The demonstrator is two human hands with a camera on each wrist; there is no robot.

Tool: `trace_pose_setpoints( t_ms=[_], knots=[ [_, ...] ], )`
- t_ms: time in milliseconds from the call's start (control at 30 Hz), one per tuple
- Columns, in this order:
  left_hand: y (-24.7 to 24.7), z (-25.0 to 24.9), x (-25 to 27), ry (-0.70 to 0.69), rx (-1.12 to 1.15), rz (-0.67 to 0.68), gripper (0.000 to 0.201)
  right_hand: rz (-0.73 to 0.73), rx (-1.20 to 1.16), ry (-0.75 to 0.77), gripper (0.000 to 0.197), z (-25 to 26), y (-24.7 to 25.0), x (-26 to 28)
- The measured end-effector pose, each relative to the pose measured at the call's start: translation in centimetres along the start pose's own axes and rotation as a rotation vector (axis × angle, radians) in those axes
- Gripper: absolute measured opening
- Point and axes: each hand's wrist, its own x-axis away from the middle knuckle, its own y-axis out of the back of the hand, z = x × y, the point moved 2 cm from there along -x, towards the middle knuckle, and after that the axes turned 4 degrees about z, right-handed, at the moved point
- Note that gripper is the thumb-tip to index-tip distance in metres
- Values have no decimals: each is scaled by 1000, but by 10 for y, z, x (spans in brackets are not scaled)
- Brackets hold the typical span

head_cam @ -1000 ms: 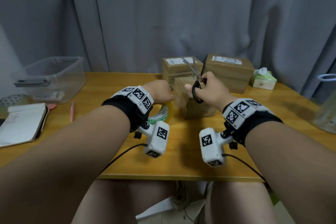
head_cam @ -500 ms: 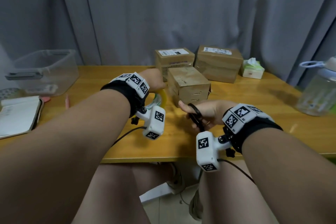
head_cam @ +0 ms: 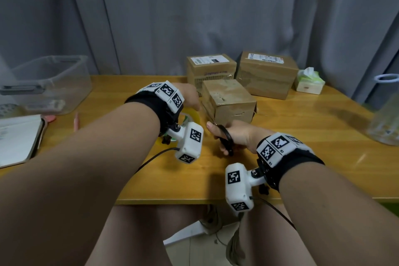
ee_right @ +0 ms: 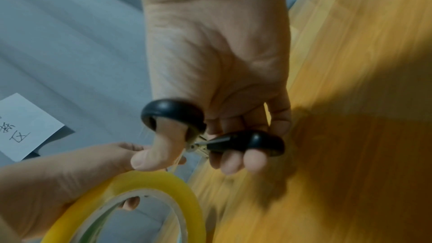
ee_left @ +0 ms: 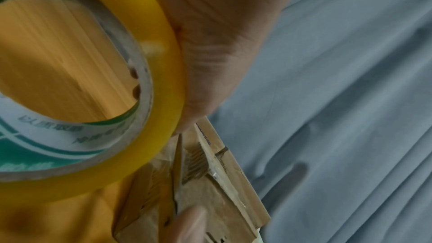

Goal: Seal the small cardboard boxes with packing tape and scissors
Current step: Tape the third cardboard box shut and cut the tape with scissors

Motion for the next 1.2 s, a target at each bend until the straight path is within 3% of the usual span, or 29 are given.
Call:
trace_pose_setpoints(
  t_ms=[233, 400, 600, 700, 800, 867, 900, 967, 1000, 1067, 1133, 1200],
  knots=[
    [2, 3, 3, 41, 29, -14, 33, 32, 59, 54, 58, -5, 1, 0],
    [1, 3, 9, 72, 47, -55, 26, -3, 115, 2, 54, -12, 3, -4],
    [-1, 10, 25, 29, 174, -113, 24, -61, 680, -121, 53, 8, -5, -6],
    [-2, 22, 33, -8, 298, -164, 23, -57, 793, -109, 43, 19, -9, -6],
    [-5, 33, 41, -45, 442, -220, 15, -69, 793, -48, 46, 31, -3, -4],
    [-7, 37, 43, -63, 483, -251, 8, -200, 722, 85, 22, 40, 5, -2],
    [-8, 38, 43, -67, 494, -261, 6, -337, 652, 154, 17, 45, 11, -1],
    [-8, 39, 43, -68, 510, -269, 5, -651, 629, 275, 30, 53, 24, -3],
    [-8, 39, 43, -69, 517, -272, 5, -707, 675, 289, 41, 54, 29, -10],
    [-9, 38, 42, -68, 529, -281, 6, -581, 762, 183, 59, 49, 32, -30],
    [-9, 39, 39, -66, 535, -291, 6, -465, 780, 68, 61, 40, 29, -48],
    [-8, 39, 39, -65, 531, -304, 7, -499, 804, 30, 57, 38, 25, -58]
  ],
)
